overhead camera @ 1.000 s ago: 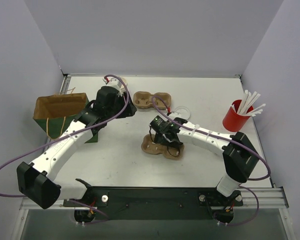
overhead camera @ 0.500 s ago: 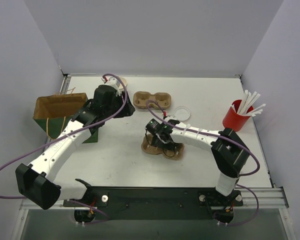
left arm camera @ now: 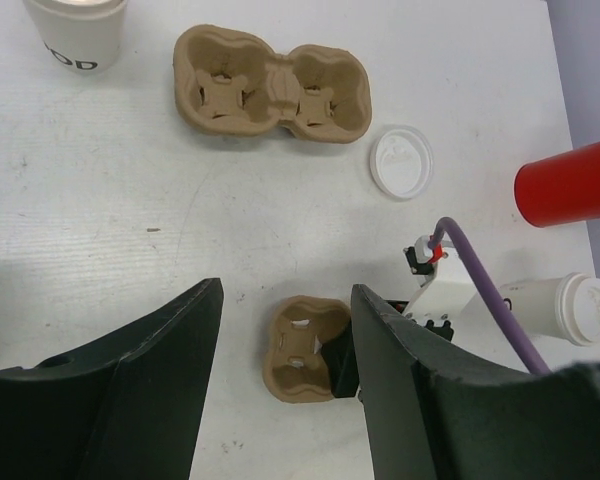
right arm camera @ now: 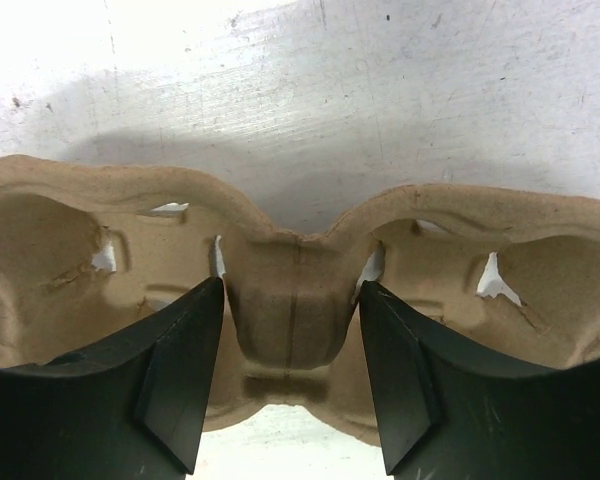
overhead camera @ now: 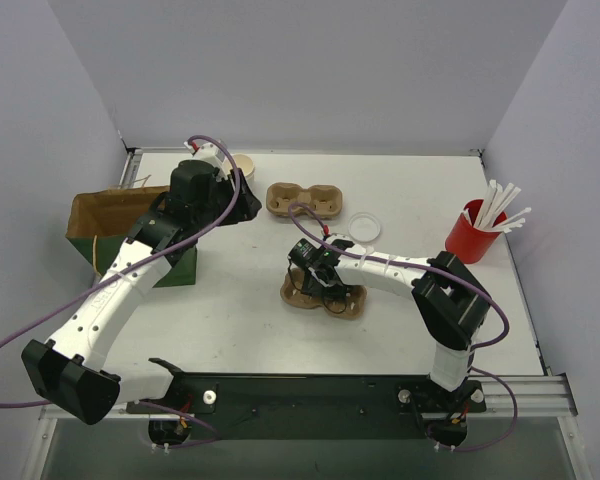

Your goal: Pack the takeout coffee

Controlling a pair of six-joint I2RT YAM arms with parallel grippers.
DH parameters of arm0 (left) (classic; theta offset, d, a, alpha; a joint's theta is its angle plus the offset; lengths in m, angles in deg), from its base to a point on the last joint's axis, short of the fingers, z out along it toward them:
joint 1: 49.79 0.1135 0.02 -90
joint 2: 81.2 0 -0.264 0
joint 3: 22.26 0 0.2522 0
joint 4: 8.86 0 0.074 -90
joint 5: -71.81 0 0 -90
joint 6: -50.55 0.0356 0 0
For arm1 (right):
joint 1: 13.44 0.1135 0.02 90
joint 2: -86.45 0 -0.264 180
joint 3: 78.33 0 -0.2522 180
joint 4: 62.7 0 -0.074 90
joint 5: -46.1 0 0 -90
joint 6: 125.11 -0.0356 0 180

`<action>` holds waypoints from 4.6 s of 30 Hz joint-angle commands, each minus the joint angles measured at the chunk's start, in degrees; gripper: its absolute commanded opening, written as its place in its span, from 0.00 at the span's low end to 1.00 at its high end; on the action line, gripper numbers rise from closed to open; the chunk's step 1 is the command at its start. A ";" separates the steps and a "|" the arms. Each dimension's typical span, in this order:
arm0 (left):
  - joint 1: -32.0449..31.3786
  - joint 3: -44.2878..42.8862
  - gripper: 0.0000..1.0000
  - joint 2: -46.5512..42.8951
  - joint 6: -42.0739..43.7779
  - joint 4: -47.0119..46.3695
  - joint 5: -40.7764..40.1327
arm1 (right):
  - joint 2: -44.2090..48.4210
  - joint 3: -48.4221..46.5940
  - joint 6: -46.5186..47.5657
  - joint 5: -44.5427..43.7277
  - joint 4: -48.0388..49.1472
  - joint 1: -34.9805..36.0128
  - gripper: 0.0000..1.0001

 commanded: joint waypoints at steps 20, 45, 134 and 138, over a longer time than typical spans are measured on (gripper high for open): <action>23.11 -14.91 0.63 -6.25 5.50 11.82 -9.13 | 10.48 -3.42 9.11 -1.07 -3.14 0.33 0.38; 33.70 -24.41 0.55 -1.93 -32.81 42.31 -25.47 | 15.07 -8.87 17.29 -0.19 -3.59 -0.29 0.38; 38.98 -16.93 0.32 3.87 -46.36 51.03 -22.57 | 22.54 3.96 15.44 1.04 2.83 -1.08 0.38; 39.07 -16.50 0.09 4.13 -42.86 49.27 -22.57 | 22.98 3.88 15.71 0.86 2.74 -1.26 0.37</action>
